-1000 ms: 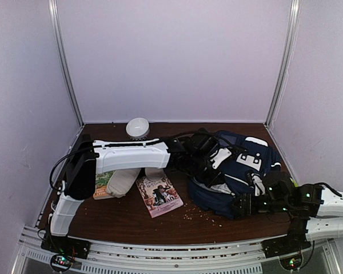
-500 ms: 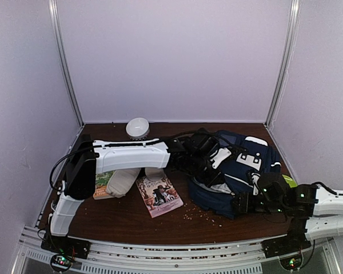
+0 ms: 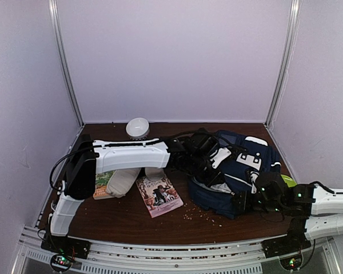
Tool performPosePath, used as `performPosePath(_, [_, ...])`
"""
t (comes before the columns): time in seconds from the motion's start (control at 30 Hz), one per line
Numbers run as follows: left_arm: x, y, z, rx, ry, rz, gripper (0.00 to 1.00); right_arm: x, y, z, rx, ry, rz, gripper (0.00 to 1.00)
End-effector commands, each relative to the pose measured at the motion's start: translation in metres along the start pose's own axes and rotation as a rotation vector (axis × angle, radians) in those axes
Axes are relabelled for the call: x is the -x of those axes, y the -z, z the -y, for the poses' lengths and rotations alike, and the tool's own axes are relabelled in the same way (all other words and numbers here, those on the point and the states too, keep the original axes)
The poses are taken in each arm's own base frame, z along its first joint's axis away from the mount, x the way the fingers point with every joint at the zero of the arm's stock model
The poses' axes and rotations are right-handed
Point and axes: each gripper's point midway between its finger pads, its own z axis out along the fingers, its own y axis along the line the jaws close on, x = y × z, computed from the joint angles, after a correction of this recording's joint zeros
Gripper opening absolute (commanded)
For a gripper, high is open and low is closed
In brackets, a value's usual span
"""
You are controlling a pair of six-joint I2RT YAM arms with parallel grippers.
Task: Pack the student bag
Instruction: Unzip the student bag at the center of the board.
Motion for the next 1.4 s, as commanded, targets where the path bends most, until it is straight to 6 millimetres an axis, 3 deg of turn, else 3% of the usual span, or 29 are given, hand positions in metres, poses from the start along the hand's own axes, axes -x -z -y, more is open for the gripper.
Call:
performPosePath(0.0, [0.039, 0.023, 0.007, -0.019, -0.02, 0.127, 0.0, 0.019, 0.003, -0.004, 0.001, -0.015, 0.085, 0.12])
performPosePath(0.17, [0.037, 0.024, 0.007, -0.017, -0.019, 0.128, 0.0, 0.02, 0.004, 0.0, -0.013, -0.016, 0.091, 0.01])
performPosePath(0.33, [0.036, 0.025, 0.001, 0.02, -0.018, 0.123, 0.0, 0.014, 0.011, 0.008, -0.04, 0.005, 0.066, 0.0])
performPosePath(0.73, [0.031, 0.045, -0.053, 0.174, 0.082, 0.119, 0.0, 0.008, 0.049, 0.049, -0.187, -0.005, 0.061, 0.0])
performPosePath(1.03, [0.015, 0.073, -0.056, 0.225, 0.049, 0.122, 0.0, 0.021, 0.065, 0.075, -0.331, -0.09, 0.141, 0.0])
performPosePath(1.2, [0.009, 0.081, -0.056, 0.24, 0.046, 0.12, 0.0, 0.031, 0.07, 0.081, -0.386, -0.116, 0.183, 0.0])
performPosePath(1.37, [0.01, 0.086, -0.054, 0.24, 0.045, 0.128, 0.0, 0.034, 0.074, 0.101, -0.463, -0.191, 0.229, 0.0])
